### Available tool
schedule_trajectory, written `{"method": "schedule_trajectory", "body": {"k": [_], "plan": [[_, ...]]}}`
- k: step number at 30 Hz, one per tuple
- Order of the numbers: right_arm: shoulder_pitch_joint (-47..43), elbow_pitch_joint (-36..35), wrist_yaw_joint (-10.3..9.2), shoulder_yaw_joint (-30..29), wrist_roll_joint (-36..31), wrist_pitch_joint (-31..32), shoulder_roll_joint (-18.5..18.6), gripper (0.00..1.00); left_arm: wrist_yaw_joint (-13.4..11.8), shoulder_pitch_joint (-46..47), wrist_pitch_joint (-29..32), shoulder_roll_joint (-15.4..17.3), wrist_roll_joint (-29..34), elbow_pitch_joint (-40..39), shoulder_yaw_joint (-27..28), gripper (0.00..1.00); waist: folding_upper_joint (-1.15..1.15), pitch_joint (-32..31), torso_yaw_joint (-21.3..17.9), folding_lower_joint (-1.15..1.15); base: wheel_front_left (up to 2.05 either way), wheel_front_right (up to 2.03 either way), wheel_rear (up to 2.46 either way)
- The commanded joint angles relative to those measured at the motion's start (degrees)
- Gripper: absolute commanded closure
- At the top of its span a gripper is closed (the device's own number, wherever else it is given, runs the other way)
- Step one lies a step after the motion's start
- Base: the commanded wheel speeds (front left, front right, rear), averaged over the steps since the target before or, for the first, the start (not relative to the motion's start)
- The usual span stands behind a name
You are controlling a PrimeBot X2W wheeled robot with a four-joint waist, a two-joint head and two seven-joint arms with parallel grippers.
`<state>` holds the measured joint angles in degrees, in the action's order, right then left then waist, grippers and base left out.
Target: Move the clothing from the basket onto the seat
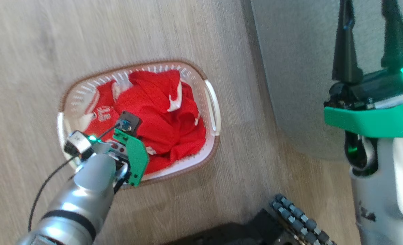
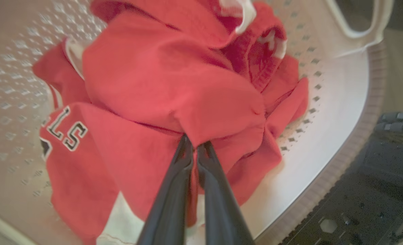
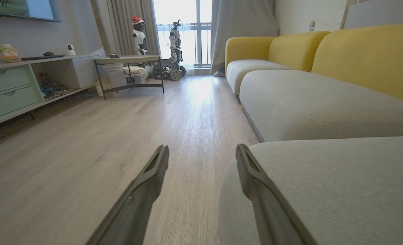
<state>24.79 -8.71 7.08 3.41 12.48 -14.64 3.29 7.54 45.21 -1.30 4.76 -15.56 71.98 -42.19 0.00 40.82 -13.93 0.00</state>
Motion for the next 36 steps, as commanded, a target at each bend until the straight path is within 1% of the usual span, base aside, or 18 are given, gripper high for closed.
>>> {"method": "schedule_trajectory", "body": {"k": [1,5,6,9,14,18,24,26,27,32,34,36], "plan": [[-2.4,-1.3,0.41,0.6,-0.4,-0.4,-0.4,0.0,-0.1,-2.0,-1.2,0.2,-1.1,-1.2,0.4,1.0,0.0,-4.5,1.7,0.0,0.0,0.0,0.0],[-3.9,-0.3,0.41,0.7,-1.3,-0.4,-0.4,0.0,-0.1,-4.2,-4.6,-0.6,-6.4,-3.7,-1.6,1.0,0.0,-10.2,3.2,0.0,0.0,0.0,0.0],[-4.9,0.2,0.41,1.0,-1.7,-0.4,-0.4,0.0,-0.1,-5.3,-5.9,-0.8,-9.0,-5.2,-2.9,1.0,0.0,-13.1,3.9,0.0,0.0,0.0,0.0],[-6.5,1.0,0.41,1.0,-1.9,-0.4,0.0,0.0,-0.1,-6.5,-7.5,-0.9,-12.4,-7.4,-4.8,1.0,0.0,-17.0,4.9,0.0,0.0,0.0,0.0],[-9.4,1.9,0.41,1.0,-1.8,-0.4,1.1,0.0,-0.1,-7.6,-10.2,0.0,-16.3,-10.8,-7.5,1.0,0.0,-23.0,6.6,0.0,0.0,0.0,0.0],[-11.5,2.7,0.41,1.0,-1.5,-0.4,1.9,0.0,-0.1,-8.2,-12.0,1.3,-18.5,-14.0,-8.4,1.0,0.0,-27.1,7.9,0.0,0.0,0.0,0.0],[-14.4,3.5,0.41,1.4,-1.0,-0.4,2.5,0.0,-0.2,-8.7,-13.4,3.0,-19.6,-19.8,-7.4,1.0,0.0,-32.1,9.2,0.0,0.0,0.0,0.0],[-15.2,3.6,0.41,1.6,-0.8,-0.4,2.6,0.0,-0.6,-9.0,-13.5,3.5,-19.9,-22.6,-6.5,1.0,0.0,-33.4,9.6,0.0,0.0,0.0,0.0],[-15.2,3.6,0.41,1.6,-0.8,-0.4,2.6,0.0,-0.6,-9.0,-13.5,3.5,-19.9,-22.6,-6.5,1.0,0.0,-33.4,9.6,0.0,0.0,0.0,0.0],[-17.2,4.2,0.41,2.8,-0.3,-0.4,2.5,0.0,-2.7,-9.0,-13.6,5.5,-20.3,-31.4,-3.9,1.0,0.0,-35.8,10.4,0.0,0.0,0.0,0.0],[-17.7,4.3,0.41,3.2,-0.1,-0.4,2.4,0.0,-4.1,-8.6,-13.5,7.0,-20.1,-35.0,-3.1,1.0,0.0,-36.4,10.6,0.0,0.0,0.0,0.0],[-18.1,4.4,0.41,3.6,0.1,-0.4,2.1,0.0,-5.0,-8.4,-12.6,8.3,-20.8,-39.0,-2.0,1.0,0.0,-36.9,10.6,0.0,0.0,0.0,0.0]]}}
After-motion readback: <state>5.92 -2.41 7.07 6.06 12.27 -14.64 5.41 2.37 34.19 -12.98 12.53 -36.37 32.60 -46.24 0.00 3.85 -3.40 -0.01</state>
